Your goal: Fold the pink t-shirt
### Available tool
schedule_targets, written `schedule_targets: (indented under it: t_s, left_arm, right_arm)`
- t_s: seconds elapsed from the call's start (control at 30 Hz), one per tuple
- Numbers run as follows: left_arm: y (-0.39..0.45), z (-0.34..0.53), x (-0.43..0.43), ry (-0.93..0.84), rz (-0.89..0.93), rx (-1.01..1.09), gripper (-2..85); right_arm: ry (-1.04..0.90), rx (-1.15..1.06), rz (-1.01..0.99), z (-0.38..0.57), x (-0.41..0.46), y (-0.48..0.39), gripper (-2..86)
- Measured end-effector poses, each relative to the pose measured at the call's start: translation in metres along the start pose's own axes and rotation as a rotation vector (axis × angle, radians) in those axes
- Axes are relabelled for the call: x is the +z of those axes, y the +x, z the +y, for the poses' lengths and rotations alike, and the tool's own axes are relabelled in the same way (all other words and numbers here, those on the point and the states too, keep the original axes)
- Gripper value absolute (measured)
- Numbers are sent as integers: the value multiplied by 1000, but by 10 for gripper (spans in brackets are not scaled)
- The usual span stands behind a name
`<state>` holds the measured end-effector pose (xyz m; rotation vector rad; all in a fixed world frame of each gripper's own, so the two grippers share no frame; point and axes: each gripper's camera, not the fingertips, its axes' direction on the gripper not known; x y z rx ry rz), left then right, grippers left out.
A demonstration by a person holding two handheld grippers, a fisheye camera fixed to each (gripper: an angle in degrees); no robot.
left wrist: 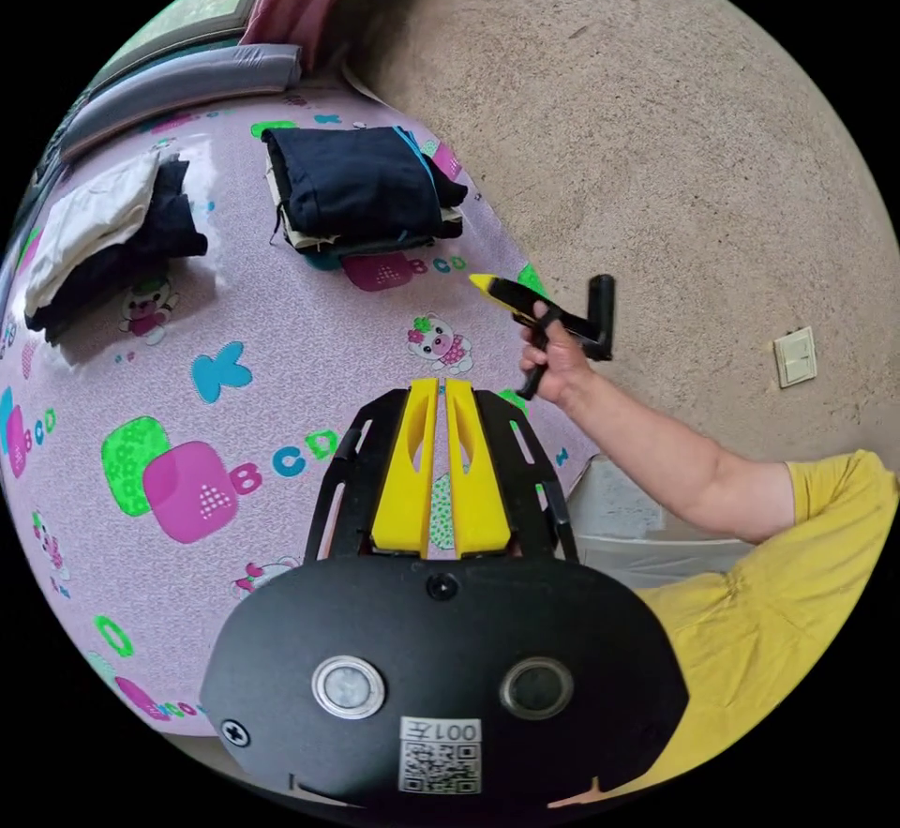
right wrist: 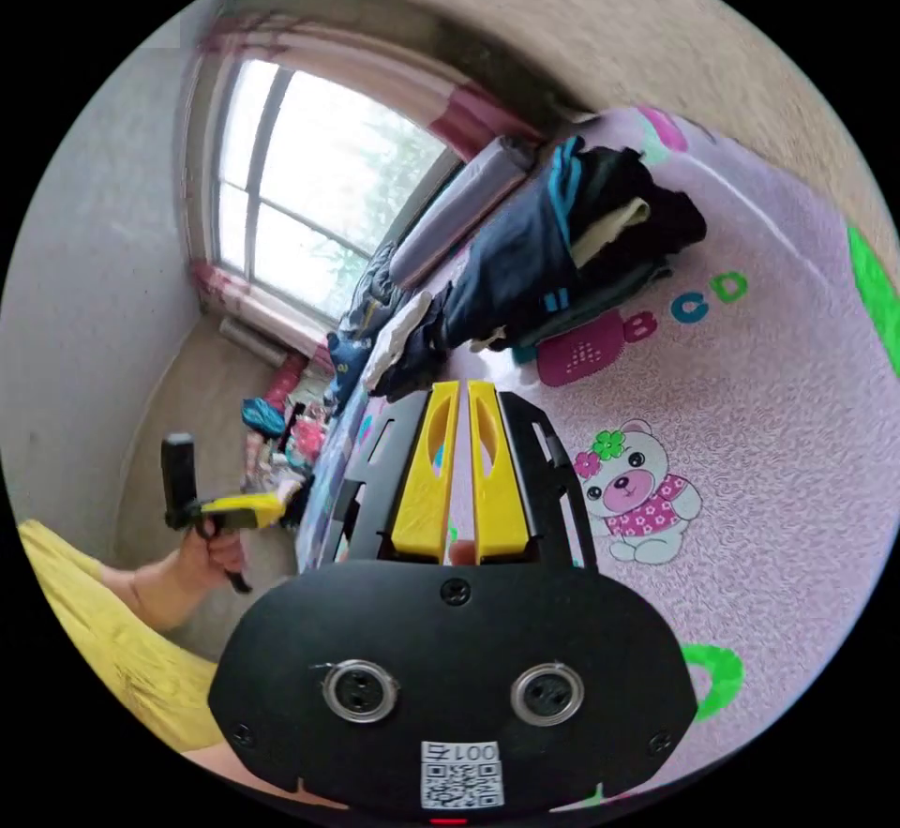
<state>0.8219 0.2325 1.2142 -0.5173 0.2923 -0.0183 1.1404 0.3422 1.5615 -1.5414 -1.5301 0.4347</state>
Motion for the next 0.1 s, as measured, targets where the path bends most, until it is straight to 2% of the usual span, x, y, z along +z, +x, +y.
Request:
schedule_targets:
  t_s: [0.1]
  left_arm:
    - [6, 10, 1, 15, 31, -19, -11]
  right_arm:
    - [70, 185, -11, -19, 23, 56, 21]
